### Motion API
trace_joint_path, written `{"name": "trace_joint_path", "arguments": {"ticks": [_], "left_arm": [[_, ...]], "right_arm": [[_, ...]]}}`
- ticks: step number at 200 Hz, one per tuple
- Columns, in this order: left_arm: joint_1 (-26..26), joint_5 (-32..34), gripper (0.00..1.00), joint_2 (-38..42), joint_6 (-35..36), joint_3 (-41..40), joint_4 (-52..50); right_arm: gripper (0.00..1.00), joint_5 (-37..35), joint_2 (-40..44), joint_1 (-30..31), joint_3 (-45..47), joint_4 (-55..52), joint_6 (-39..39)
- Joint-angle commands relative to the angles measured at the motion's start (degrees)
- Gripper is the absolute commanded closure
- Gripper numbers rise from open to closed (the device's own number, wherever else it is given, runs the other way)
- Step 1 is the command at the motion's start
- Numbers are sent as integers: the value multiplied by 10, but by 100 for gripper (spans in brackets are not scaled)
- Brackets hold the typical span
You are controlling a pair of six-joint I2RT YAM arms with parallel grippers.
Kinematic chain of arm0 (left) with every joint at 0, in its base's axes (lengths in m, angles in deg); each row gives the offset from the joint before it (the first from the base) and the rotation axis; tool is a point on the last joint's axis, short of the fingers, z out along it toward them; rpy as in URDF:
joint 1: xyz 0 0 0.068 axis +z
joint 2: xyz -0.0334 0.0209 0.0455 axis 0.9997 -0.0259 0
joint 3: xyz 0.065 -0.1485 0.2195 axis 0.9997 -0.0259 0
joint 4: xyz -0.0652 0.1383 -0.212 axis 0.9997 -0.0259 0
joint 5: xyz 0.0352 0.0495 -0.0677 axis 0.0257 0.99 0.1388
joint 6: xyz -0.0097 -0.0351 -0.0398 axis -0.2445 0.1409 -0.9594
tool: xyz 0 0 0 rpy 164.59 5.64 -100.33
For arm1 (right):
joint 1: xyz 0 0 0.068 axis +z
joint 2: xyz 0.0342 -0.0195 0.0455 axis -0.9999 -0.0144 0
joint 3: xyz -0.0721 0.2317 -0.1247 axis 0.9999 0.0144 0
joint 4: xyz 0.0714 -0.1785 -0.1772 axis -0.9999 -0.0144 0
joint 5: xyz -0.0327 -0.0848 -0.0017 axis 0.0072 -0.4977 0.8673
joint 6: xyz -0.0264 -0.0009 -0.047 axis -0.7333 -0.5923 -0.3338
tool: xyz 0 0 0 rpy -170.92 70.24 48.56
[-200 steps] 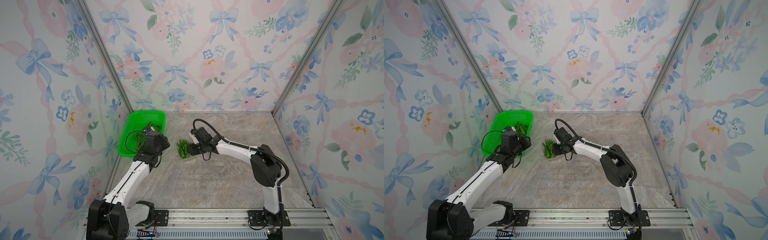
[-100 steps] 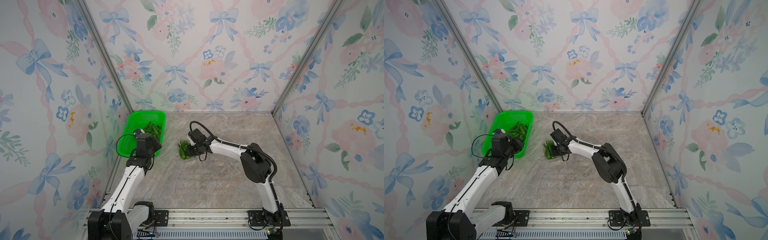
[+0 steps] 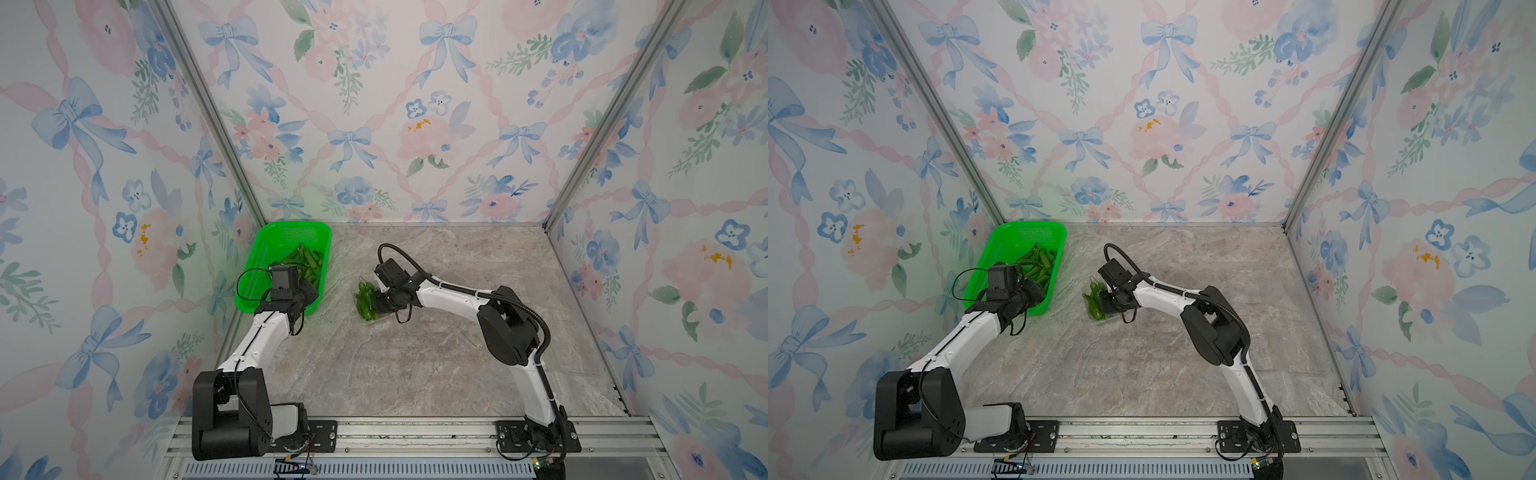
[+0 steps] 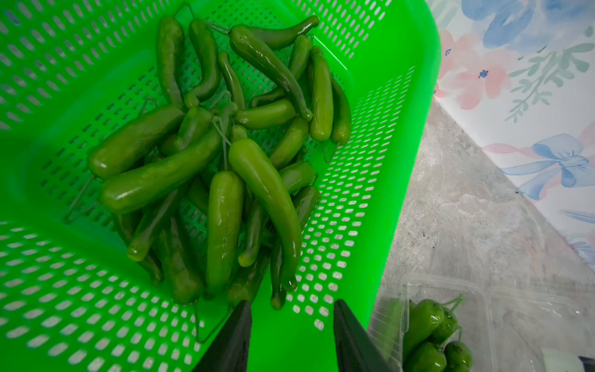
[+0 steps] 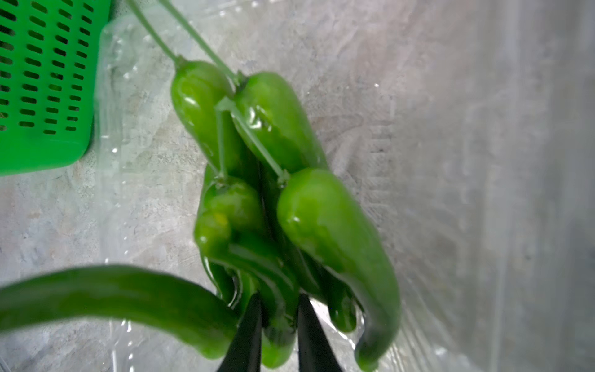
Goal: Take small green peppers out of containers
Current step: Pick up the green pepper from the packing box, then place the green pepper in the basket.
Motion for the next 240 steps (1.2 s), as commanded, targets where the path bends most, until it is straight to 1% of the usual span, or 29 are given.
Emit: {"name": "trace_joint_path", "arguments": {"ticks": [1,19,66,120,165,169,194,223,240], "left_arm": [[6,-11,55,-16,17,26,-3],[8,-14,56,-31,16,35,-3],[9,-20,56,-34,12,47,-3],[13,-31,57,-45,4,53,-2],[24,-45,57,-41,-1,58,-2],[26,-47,56,-41,-1,58,-2],[32,-59,56,-42,-2,59,-2],[40,-64,57,-35,-2,56,-2],[54,-69,57,-25,-5,53,-2]], "right_arm": [[86,-11,30,0,17,-4,2],[87,-5,53,-4,33,12,8],[90,30,96,-14,65,57,27],[91,41,139,-18,86,88,45],[91,55,170,-19,77,108,49],[91,57,171,-19,76,110,65],[91,65,176,-19,70,124,77],[91,87,176,-20,58,147,92],[91,109,171,-19,42,166,103]]}}
